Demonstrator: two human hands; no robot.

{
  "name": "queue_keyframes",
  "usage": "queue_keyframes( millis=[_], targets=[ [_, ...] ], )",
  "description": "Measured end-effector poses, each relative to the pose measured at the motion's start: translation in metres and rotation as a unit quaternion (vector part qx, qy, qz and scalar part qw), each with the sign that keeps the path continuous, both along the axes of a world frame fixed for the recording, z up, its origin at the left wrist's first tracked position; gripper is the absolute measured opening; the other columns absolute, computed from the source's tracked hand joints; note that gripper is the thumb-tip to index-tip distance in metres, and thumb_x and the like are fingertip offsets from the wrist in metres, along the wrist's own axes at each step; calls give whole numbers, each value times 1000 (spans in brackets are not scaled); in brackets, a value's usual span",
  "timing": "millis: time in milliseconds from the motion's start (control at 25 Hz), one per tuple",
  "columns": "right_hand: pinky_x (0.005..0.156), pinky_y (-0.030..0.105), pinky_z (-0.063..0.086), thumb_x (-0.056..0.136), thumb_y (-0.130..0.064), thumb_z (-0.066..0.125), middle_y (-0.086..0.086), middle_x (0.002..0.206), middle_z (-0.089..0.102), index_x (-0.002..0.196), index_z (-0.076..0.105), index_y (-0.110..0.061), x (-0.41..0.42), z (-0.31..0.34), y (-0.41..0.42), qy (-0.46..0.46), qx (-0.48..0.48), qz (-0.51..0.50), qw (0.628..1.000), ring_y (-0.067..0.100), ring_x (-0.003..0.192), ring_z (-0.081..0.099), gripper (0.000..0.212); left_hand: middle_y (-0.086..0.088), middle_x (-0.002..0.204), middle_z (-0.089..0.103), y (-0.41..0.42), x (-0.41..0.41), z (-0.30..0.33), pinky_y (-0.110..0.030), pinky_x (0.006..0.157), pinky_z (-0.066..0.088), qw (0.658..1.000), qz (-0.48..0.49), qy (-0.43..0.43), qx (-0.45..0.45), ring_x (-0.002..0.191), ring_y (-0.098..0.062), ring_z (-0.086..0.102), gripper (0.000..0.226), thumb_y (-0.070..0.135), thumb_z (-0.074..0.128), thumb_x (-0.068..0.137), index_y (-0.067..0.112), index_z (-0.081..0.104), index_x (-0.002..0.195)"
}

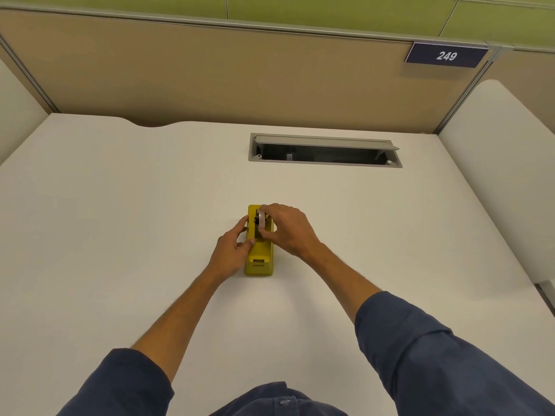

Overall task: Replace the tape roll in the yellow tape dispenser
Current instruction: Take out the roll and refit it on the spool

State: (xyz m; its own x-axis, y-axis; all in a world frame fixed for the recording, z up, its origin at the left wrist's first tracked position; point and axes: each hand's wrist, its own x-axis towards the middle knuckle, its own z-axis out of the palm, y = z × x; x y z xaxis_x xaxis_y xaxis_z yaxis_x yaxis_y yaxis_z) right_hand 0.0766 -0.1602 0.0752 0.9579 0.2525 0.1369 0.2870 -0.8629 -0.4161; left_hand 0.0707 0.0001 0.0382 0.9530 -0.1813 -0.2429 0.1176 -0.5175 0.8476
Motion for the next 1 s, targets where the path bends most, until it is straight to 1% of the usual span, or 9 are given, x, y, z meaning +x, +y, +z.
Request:
queue_keyframes(
  millis=[80,200,360,440,560,680,800,920,1000],
  targets=[
    [76,34,53,87,-36,65,3,110,69,118,60,-16,-3,1,-1,-5,29,-23,999,21,91,63,38,-6,148,42,1,-1,-1,-49,106,42,1000,1,-3,4,131,-32,45,59,25,53,94,28,26,147],
    [78,35,55,78,-37,72,-3,102,72,110,66,-19,-12,2,-3,38,108,-75,991,14,88,65,38,-3,149,40,0,-8,2,-48,106,41,999,12,-42,-5,133,-26,42,63,30,58,90,30,28,146],
    [76,23,55,69,-31,81,-7,91,73,101,70,-20,-32,4,-8,91,255,-130,954,4,83,66,35,12,140,45,-6,-23,17,-35,94,48,993,-3,-113,-32,119,-9,45,59,36,65,85,33,40,138],
    [73,19,54,68,-28,84,-6,87,73,94,72,-20,-42,7,-8,107,323,-146,929,3,79,67,30,8,134,55,-7,-28,22,-33,91,52,988,-22,-152,-33,114,-10,54,50,30,66,85,28,51,132],
    [71,16,55,65,-28,88,-6,79,72,85,71,-23,-52,11,-10,128,393,-168,895,1,72,68,26,0,122,65,-10,-35,28,-34,84,57,990,-23,-125,-61,103,-16,65,40,24,63,88,27,57,127],
    [71,17,54,66,-38,86,-7,79,72,85,71,-22,-56,15,-14,151,386,-185,891,3,74,69,29,0,116,68,-11,-35,35,-24,82,55,992,-29,-86,-83,99,-11,67,38,25,63,88,24,59,125],
    [76,23,54,72,-50,77,-10,98,70,103,69,-24,-59,17,-20,132,330,-184,916,5,86,66,41,1,116,68,-7,-30,41,-28,90,53,994,-46,-52,-81,101,-11,66,36,24,65,86,23,62,122],
    [78,27,53,82,-42,71,-13,120,62,119,63,-29,-60,18,-26,90,275,-104,951,5,96,61,40,1,113,69,-1,-22,45,-30,95,51,993,-68,-18,-90,101,-7,65,35,17,67,84,23,65,119],
    [79,31,53,83,-35,70,-12,117,64,117,65,-29,-60,18,-28,86,249,-61,963,7,95,61,35,4,109,70,1,-19,49,-26,92,49,992,-89,-12,-93,100,-3,65,34,17,67,85,24,65,118]
  ],
)
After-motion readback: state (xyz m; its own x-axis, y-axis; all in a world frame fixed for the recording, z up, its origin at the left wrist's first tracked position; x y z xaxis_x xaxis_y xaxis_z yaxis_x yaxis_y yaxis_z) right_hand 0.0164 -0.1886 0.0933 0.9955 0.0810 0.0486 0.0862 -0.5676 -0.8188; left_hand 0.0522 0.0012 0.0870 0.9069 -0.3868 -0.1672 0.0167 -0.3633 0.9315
